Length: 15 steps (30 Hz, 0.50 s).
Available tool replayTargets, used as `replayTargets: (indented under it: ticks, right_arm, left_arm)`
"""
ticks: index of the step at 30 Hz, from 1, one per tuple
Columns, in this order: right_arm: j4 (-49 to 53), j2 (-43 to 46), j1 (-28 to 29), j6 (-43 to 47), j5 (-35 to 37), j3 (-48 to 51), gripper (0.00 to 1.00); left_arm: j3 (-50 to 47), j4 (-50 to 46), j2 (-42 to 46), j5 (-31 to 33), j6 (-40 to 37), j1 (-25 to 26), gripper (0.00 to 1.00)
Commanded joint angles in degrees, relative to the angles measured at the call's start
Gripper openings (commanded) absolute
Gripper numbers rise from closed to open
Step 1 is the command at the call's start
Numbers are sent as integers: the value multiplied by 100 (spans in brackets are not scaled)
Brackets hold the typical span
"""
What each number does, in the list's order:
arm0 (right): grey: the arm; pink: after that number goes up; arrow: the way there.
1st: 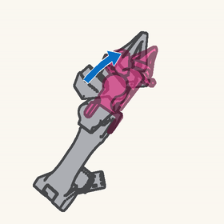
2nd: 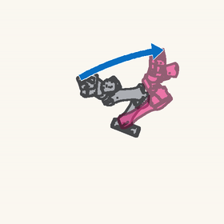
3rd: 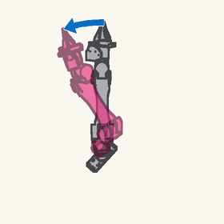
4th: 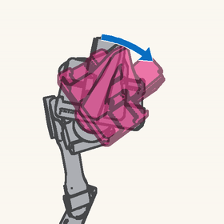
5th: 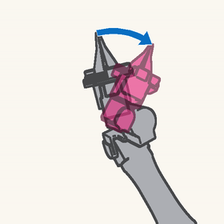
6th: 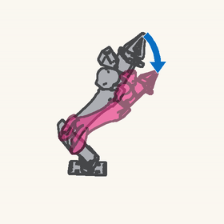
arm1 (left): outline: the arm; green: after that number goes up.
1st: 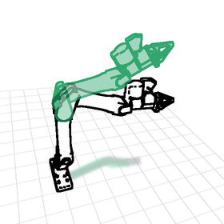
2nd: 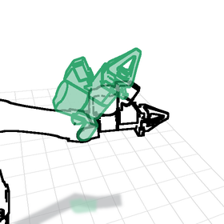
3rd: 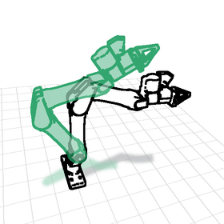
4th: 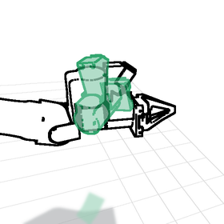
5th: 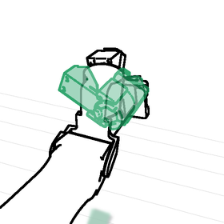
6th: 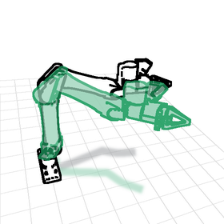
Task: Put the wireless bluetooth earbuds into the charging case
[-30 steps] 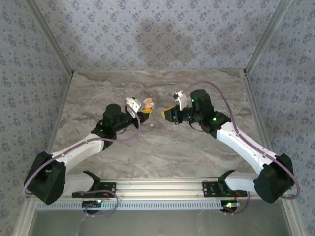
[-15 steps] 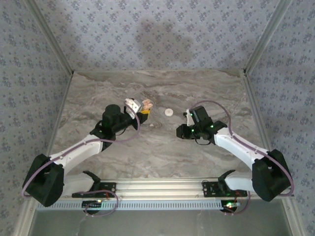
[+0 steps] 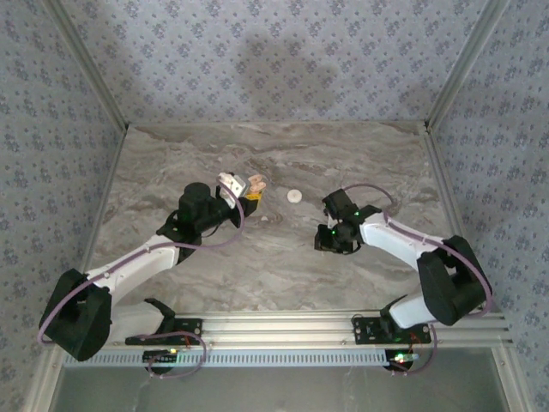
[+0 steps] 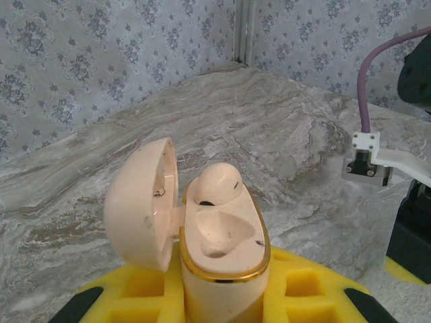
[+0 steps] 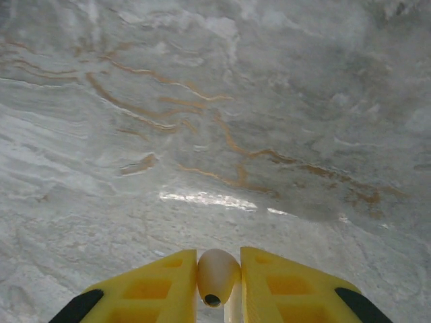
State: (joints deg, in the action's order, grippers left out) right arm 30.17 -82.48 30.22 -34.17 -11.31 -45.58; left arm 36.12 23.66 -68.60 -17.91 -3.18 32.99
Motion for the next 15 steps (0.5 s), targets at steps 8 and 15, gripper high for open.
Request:
replayTargets:
  ticks: [8, 15]
  right_arm:
    - [946, -651, -18, -30, 216, -550, 26]
    - [1265, -1103, -15, 165, 92, -875, 30]
  left_arm:
    - [82, -39, 166, 87, -92, -38, 17]
    - [75, -45, 187, 111, -87, -38, 17]
